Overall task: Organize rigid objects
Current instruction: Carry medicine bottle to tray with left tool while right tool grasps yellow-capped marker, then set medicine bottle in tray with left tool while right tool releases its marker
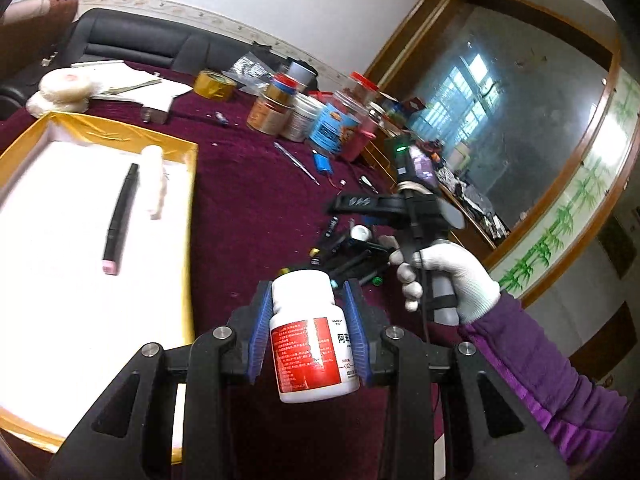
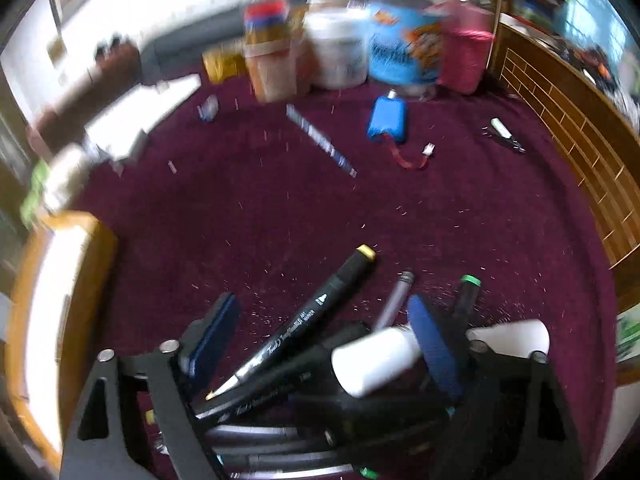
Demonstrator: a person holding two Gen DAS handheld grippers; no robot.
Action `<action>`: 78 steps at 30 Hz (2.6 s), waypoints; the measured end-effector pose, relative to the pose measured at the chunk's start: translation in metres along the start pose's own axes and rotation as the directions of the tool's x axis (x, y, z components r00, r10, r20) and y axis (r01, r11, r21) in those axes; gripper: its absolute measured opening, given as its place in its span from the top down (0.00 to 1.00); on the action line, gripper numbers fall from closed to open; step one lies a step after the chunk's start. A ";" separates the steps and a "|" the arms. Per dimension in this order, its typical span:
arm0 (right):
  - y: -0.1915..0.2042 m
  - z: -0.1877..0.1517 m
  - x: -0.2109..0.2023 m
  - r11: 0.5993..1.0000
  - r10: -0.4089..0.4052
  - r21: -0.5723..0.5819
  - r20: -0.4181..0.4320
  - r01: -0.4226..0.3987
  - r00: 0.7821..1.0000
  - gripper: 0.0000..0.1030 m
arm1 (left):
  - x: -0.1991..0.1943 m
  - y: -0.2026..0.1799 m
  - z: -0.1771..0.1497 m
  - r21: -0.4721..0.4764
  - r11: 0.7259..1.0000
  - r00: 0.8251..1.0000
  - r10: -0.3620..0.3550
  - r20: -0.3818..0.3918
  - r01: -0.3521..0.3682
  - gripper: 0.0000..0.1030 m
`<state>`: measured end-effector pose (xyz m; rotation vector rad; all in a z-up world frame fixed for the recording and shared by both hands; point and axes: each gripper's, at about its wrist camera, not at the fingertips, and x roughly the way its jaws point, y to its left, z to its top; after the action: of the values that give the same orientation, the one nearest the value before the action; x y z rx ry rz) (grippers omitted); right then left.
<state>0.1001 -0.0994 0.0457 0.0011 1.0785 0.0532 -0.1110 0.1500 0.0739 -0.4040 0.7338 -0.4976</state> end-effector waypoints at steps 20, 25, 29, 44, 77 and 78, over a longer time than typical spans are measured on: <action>0.018 -0.016 0.010 0.996 0.087 0.017 -0.033 -0.087 0.996 0.83 | -0.030 0.022 -0.008 -0.066 0.997 0.999 0.031 0.036 -0.029 0.68; 0.012 -0.017 -0.015 0.981 0.191 0.040 0.041 -0.192 0.981 0.86 | -0.035 0.029 -0.009 -0.087 0.995 0.997 0.055 0.047 -0.050 0.68; 0.011 -0.020 -0.039 0.952 0.297 0.056 0.082 -0.302 0.951 0.86 | -0.037 0.034 -0.008 -0.099 0.993 0.997 0.064 0.050 -0.059 0.68; 0.111 -0.021 -0.088 0.781 0.623 -0.074 0.041 -0.620 0.781 0.86 | -0.040 0.095 0.054 -0.063 0.966 0.966 0.254 0.039 -0.251 0.68; 0.211 -0.007 -0.014 0.813 0.575 -0.067 -0.067 -0.579 0.815 0.71 | 0.014 0.209 0.075 -0.351 0.885 0.951 0.304 -0.063 -0.306 0.52; 0.202 -0.008 -0.021 0.820 0.567 -0.074 -0.041 -0.568 0.823 0.69 | 0.011 0.210 0.072 -0.367 0.879 0.951 0.303 -0.061 -0.304 0.52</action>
<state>0.0745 0.1015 0.0654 0.2518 1.0615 0.6433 0.0078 0.3261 0.0092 -0.6307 0.8792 -0.0569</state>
